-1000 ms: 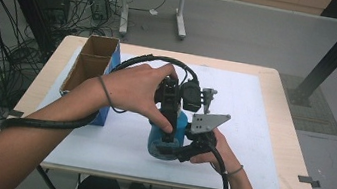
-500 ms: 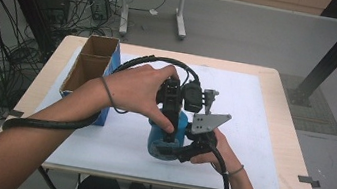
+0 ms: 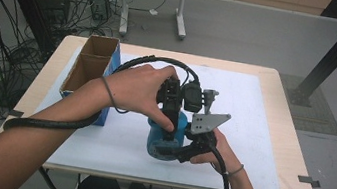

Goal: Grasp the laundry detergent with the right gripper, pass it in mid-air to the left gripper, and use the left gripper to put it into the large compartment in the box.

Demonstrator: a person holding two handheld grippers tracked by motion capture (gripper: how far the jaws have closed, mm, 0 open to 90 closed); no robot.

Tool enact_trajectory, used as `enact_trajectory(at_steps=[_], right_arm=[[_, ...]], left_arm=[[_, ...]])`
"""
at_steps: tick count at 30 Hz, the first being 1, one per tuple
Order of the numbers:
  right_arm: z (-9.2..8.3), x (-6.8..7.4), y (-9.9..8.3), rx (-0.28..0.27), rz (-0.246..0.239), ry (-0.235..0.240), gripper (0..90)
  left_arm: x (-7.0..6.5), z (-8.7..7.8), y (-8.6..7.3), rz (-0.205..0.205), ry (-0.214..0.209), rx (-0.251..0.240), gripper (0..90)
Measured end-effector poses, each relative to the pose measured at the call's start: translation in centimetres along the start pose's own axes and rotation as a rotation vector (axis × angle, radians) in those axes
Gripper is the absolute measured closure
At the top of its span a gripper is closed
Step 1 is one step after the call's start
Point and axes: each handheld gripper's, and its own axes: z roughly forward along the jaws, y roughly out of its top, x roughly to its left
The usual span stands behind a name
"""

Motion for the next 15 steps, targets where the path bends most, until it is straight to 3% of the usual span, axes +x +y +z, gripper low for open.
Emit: enact_trajectory(at_steps=[15], right_arm=[[-0.05,-0.02,0.11,-0.001,-0.001,0.005,41.9]], left_arm=[[0.41,0.28,0.04,-0.009,-0.019,0.003,35.5]])
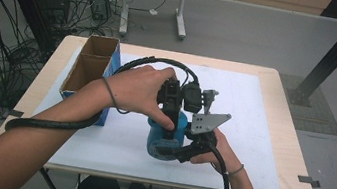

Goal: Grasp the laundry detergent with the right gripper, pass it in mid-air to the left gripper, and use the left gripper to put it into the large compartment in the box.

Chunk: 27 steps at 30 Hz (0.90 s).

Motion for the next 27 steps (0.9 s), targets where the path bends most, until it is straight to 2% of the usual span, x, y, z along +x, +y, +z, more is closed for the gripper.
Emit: enact_trajectory(at_steps=[14,27], right_arm=[[0.02,-0.07,-0.15,-0.006,-0.004,0.000,41.8],[-0.10,-0.14,-0.17,-0.005,-0.008,-0.005,41.8]], left_arm=[[0.28,-0.06,0.17,-0.019,-0.012,0.004,36.2],[0.30,-0.02,0.33,-0.017,-0.009,0.002,36.2]])
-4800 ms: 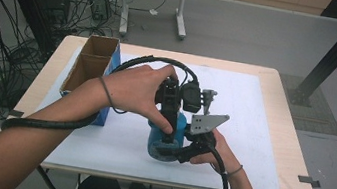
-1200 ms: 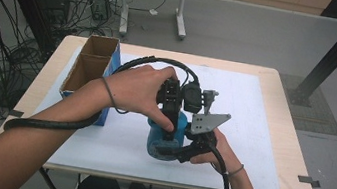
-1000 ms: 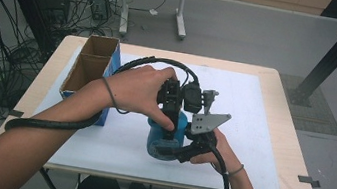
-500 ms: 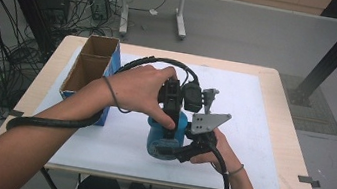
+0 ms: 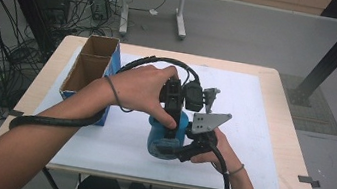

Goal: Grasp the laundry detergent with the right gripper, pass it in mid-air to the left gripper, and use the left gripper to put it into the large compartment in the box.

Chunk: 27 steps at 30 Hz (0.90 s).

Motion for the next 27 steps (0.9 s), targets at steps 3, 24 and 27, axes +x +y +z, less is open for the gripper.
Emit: enact_trajectory(at_steps=[3,24,27], right_arm=[[0.00,0.03,0.01,0.000,0.003,0.001,41.8],[0.05,-0.10,-0.05,-0.007,0.004,-0.001,41.7],[0.09,-0.13,-0.07,-0.009,0.004,-0.002,41.7]], left_arm=[[-0.01,-0.04,-0.04,0.001,0.002,-0.003,36.1],[0.01,-0.11,-0.25,-0.006,0.008,-0.013,35.9],[0.08,-0.06,-0.25,-0.006,0.006,-0.013,35.9]])
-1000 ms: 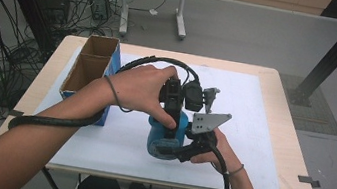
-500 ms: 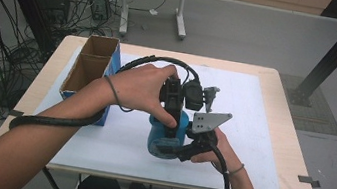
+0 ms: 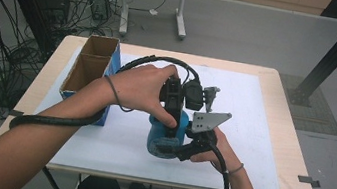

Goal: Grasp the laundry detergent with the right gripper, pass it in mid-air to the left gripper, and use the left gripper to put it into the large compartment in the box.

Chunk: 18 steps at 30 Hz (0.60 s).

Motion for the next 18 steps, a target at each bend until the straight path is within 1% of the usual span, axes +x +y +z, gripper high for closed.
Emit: enact_trajectory(at_steps=[18], right_arm=[[0.13,-0.12,0.08,0.005,0.001,0.003,41.6]], left_arm=[[0.08,0.02,-0.01,-0.004,-0.001,0.003,35.9]])
